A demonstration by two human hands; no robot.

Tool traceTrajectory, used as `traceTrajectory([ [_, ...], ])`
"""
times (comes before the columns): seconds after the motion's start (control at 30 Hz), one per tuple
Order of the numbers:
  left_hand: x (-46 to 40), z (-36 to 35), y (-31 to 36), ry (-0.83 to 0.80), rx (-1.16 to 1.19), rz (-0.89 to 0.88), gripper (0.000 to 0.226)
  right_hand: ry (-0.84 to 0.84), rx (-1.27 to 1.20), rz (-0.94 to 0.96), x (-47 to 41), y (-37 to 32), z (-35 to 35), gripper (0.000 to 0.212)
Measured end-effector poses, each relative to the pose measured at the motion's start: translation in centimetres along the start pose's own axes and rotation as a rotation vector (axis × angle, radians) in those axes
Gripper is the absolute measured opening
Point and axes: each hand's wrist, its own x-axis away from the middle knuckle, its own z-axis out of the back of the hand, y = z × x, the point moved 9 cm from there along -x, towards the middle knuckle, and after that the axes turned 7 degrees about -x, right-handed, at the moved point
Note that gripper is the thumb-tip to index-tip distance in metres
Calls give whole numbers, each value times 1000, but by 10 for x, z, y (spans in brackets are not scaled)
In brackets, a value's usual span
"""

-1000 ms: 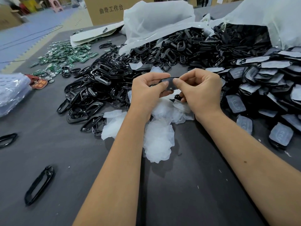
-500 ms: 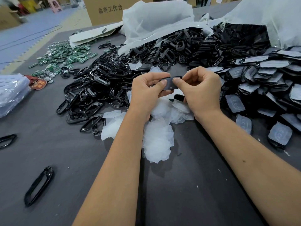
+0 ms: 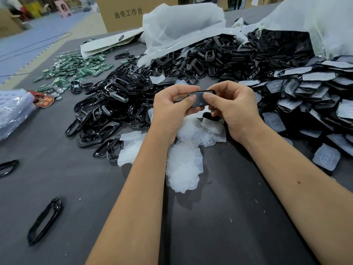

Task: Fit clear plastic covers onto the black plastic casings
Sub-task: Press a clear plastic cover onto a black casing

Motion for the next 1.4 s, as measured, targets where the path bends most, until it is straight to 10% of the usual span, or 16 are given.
traceTrajectory([
  [1.4,-1,1,-2,24,26,-15,17,63,28,44,-1,3,0,9],
])
